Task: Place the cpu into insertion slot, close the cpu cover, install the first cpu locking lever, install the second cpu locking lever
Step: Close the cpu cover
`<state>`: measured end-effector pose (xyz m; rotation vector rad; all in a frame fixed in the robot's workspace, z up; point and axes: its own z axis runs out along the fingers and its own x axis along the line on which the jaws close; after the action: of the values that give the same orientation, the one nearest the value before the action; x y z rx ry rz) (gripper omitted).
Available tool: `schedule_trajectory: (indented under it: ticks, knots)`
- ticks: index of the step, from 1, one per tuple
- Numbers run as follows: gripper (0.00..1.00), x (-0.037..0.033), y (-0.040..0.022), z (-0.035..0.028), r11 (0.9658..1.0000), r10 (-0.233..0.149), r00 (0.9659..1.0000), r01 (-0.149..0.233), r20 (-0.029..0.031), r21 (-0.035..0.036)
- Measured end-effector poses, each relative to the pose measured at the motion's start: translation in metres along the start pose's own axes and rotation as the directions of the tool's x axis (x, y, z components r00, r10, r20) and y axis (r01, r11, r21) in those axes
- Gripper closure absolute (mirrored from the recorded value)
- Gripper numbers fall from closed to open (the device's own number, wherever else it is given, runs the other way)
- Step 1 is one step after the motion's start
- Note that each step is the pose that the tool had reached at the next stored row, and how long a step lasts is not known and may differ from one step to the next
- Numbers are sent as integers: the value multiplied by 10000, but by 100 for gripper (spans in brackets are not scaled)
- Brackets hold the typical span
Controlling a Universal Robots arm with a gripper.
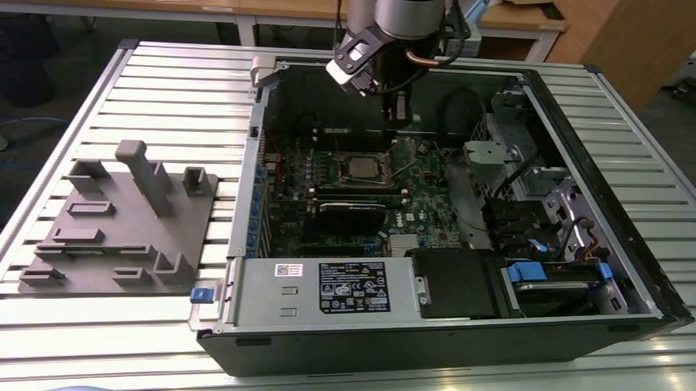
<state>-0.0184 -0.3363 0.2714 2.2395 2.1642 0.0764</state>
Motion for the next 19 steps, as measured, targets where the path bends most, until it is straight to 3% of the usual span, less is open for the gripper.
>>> schedule_trajectory:
  ticks: [3, 12, 19]
  knots:
    - [90, 2, 42, 3, 10000, -1, 10000, 1, 0, 0]
    - [90, 2, 53, 4, 10000, -2, 10000, 2, 0, 0]
    - [90, 4, 109, 8, 10000, 0, 10000, 0, 0, 0]
